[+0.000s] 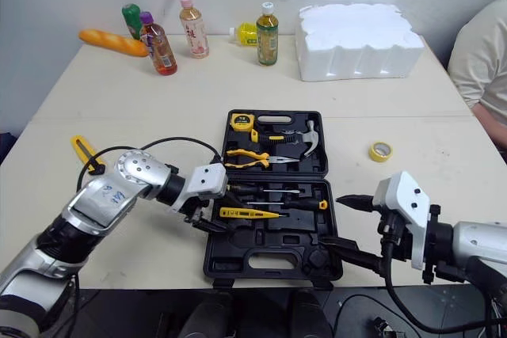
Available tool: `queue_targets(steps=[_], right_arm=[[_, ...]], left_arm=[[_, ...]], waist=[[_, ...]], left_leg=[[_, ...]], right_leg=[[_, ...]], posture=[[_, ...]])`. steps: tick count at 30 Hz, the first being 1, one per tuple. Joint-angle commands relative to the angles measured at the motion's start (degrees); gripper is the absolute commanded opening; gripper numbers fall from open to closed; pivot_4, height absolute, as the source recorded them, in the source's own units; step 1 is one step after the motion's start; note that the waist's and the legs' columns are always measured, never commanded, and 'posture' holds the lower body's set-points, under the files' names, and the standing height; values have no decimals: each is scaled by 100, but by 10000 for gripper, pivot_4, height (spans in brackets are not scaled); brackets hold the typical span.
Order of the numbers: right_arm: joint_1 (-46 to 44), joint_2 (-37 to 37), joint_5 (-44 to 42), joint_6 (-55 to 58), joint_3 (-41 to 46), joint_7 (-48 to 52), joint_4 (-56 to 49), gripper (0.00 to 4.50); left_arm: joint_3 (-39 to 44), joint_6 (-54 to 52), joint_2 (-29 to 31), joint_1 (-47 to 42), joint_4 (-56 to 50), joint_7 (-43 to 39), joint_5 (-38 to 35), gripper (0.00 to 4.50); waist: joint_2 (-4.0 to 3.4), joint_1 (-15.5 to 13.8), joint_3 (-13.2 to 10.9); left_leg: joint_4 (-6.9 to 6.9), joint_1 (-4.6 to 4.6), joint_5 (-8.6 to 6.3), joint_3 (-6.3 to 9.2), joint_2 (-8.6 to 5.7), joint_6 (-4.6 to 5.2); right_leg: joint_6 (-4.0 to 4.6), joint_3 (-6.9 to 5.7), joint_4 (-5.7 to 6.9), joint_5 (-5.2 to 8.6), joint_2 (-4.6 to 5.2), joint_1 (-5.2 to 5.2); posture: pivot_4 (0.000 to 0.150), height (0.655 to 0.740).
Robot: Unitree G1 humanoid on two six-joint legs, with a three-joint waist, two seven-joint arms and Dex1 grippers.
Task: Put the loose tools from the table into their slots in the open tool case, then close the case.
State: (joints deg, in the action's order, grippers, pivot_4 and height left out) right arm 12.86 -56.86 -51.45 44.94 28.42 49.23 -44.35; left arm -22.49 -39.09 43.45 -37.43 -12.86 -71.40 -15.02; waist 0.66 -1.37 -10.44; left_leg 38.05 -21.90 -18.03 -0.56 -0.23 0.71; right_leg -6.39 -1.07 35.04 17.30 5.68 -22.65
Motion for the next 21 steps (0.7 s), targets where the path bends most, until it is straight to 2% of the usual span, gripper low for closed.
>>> queue_targets(steps=[1,3,6,11,12,18,21], right_arm=[[-12,72,17,-123,-26,-43,-141,45000],[-19,81,30,-127,-43,-41,-135,45000],[-51,109,63,-130,-117,-71,-140,45000],[-69,115,97,-127,-155,-72,-141,45000],[-75,116,97,-124,-161,-80,-145,45000],[-77,128,97,-116,-165,-96,-147,45000],[-49,142,107,-118,-150,-112,-151,45000]], left_arm=[[366,644,-114,64,-25,-287,-315,35019],[433,977,-231,139,112,-269,-287,35019],[598,2252,-722,367,989,-63,-62,26889],[533,2491,-940,387,1576,-181,9,4454],[510,2513,-944,398,1594,-207,24,1296],[382,2607,-993,395,1698,-234,173,593],[80,3013,-968,324,2040,-14,808,593]], waist=[[0,-1,0],[0,-9,0],[-2,-15,1],[0,-13,0],[0,-11,0],[-1,-5,0],[-1,-7,0]], left_leg=[[0,0,0,0,-1,0],[2,0,0,-1,-2,0],[8,1,0,0,-5,1],[11,-1,0,1,-4,2],[11,-1,0,2,-3,2],[11,-1,0,0,-3,2],[11,-1,0,0,-3,2]], right_leg=[[0,0,-1,0,1,0],[0,1,-2,0,5,0],[-2,0,-1,-1,9,5],[-5,-4,2,-3,5,4],[-5,-4,1,-3,3,4],[-6,-3,0,-4,4,3],[-7,-3,1,-4,4,4]], posture=[[1500,7383],[1500,7383],[1500,7383],[1500,7383],[1500,7383],[1500,7383],[1500,7383]])
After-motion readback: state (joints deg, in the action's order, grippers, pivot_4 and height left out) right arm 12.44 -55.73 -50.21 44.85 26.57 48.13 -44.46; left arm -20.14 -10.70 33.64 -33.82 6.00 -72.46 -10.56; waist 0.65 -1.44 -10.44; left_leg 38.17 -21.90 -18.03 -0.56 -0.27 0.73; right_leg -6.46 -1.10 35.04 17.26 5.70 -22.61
